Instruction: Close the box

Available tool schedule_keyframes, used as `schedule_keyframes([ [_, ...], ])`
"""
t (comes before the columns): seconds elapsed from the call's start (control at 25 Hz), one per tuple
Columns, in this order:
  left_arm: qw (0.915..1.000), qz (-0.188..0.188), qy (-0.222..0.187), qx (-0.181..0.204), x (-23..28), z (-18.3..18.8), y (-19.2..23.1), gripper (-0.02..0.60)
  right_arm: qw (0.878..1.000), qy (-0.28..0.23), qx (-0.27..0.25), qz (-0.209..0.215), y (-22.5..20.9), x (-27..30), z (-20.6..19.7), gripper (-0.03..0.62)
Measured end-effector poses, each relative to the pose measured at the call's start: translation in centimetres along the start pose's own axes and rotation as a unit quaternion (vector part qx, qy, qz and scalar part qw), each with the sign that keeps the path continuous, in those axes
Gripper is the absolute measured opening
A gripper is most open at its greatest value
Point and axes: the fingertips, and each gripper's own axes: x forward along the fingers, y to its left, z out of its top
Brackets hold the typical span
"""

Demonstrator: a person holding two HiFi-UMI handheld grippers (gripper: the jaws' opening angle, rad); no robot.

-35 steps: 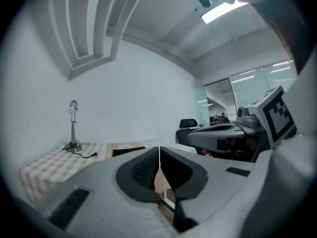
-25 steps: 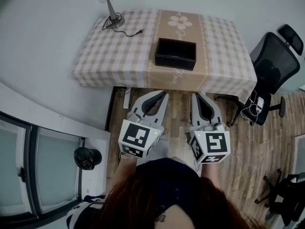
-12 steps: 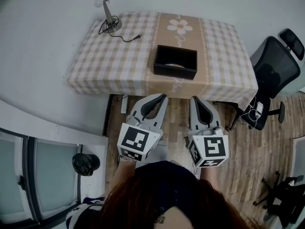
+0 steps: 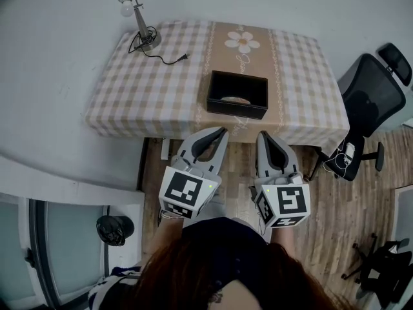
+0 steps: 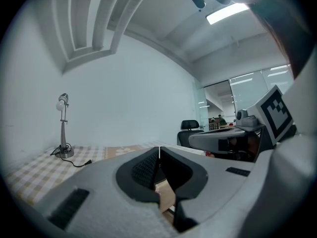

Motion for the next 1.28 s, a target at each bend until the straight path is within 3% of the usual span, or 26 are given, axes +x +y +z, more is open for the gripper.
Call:
schedule_keyframes([
  [0.8, 0.9994, -0.035, 0.0, -0.003, 2.7, 0.3, 2.3, 0.029, 1.0, 0.006, 0.009, -0.018, -1.1, 2.9, 0.8, 0.017],
  [1.28, 0.9997, -0.024, -0.001, -0.005, 4.7, 1.0, 4.4, 0.029, 1.0, 0.008, 0.007, -0.019, -2.9, 5.2, 1.3, 0.017],
])
